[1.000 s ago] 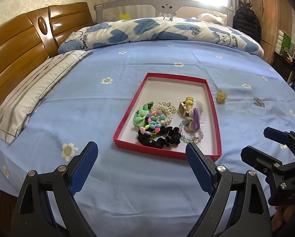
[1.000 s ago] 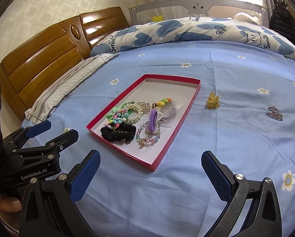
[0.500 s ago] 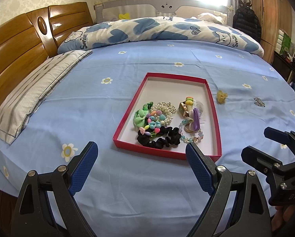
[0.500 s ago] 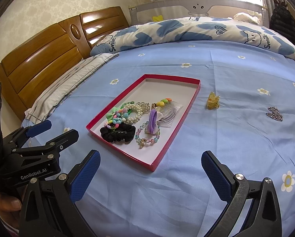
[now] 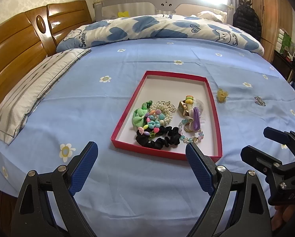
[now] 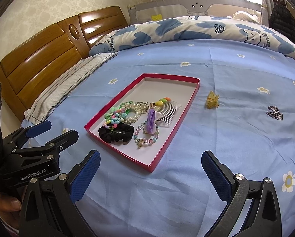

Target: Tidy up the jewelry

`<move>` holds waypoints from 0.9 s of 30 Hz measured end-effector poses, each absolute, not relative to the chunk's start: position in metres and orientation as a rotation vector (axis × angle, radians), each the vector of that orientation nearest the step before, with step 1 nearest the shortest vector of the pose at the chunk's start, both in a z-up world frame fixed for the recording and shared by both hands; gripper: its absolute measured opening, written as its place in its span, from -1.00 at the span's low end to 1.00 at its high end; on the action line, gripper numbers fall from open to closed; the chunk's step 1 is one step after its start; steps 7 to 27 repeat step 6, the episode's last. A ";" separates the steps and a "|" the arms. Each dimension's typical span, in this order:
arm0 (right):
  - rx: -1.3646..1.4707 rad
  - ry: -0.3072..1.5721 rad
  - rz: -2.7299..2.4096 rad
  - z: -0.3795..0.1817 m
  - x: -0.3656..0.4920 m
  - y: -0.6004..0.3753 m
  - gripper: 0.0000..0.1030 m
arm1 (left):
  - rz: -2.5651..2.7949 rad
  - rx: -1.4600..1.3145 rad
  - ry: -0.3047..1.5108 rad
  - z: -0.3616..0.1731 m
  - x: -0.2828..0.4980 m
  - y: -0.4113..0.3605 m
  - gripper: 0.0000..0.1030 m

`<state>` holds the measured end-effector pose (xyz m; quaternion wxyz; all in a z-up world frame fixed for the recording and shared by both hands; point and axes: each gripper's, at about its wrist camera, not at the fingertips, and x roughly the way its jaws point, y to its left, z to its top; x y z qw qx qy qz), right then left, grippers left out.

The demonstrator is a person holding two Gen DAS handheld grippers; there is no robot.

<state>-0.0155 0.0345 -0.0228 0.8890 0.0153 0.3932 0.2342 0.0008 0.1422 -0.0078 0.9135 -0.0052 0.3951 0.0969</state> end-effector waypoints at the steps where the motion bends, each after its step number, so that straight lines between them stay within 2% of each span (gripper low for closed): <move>1: 0.033 0.818 0.487 -0.023 -0.015 0.035 1.00 | 0.197 -0.013 0.816 -0.008 0.002 0.142 0.77; 27: 0.040 0.834 0.490 -0.030 -0.007 0.037 1.00 | 0.175 -0.017 0.837 -0.014 0.009 0.139 0.77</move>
